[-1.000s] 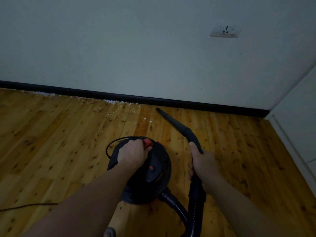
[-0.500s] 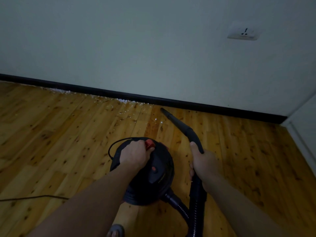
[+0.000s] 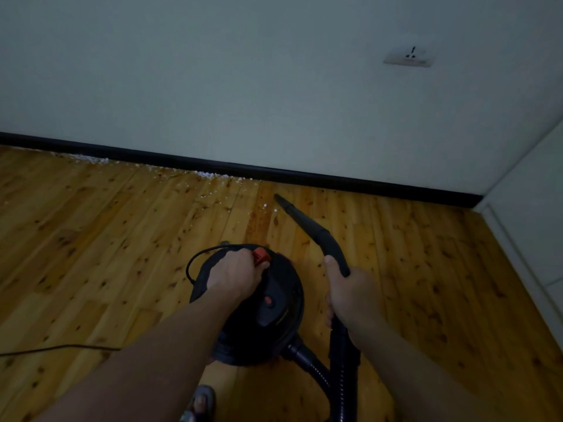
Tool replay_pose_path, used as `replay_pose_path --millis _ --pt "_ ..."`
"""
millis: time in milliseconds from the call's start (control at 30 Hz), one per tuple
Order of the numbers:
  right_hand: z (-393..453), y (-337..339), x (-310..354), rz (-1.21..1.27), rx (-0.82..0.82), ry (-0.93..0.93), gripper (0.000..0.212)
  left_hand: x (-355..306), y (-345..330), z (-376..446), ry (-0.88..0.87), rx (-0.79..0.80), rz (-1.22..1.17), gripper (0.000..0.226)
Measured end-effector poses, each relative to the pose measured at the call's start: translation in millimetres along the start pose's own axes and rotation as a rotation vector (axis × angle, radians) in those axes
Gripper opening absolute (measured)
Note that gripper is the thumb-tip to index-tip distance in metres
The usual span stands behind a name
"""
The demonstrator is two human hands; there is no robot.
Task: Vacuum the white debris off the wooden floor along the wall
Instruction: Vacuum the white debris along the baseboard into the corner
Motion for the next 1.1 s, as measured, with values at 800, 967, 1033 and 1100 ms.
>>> replay_pose_path --millis 800,967,1033,1100 --pt "-101.1 -28.0 -1.8 0.098 0.032 -0.076 0.059 68.1 15.9 -44.8 -0.058 -0.034 0.003 0.042" --pt "-115.3 -44.5 -3.6 0.040 -0.035 -0.100 0.067 98.4 19.6 -49.0 -0.030 -0.040 0.015 0.045" --pt "-124.1 -49.7 -0.7 0.052 -0.039 -0.098 0.062 104.6 21.3 -47.4 -0.023 -0.048 0.028 0.045" --pt "-130.2 -52.3 -1.2 0.077 -0.032 -0.086 0.059 108.9 22.5 -45.9 -0.025 -0.043 0.025 0.045"
Point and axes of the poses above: each hand's wrist, its own z-axis towards the middle knuckle, its own y-axis out of the back of the hand, x = y × z, the point moved 1 cm from there along z, towards the middle knuckle, and after that the axes turned 13 degrees about y, right-handed, at the moved point
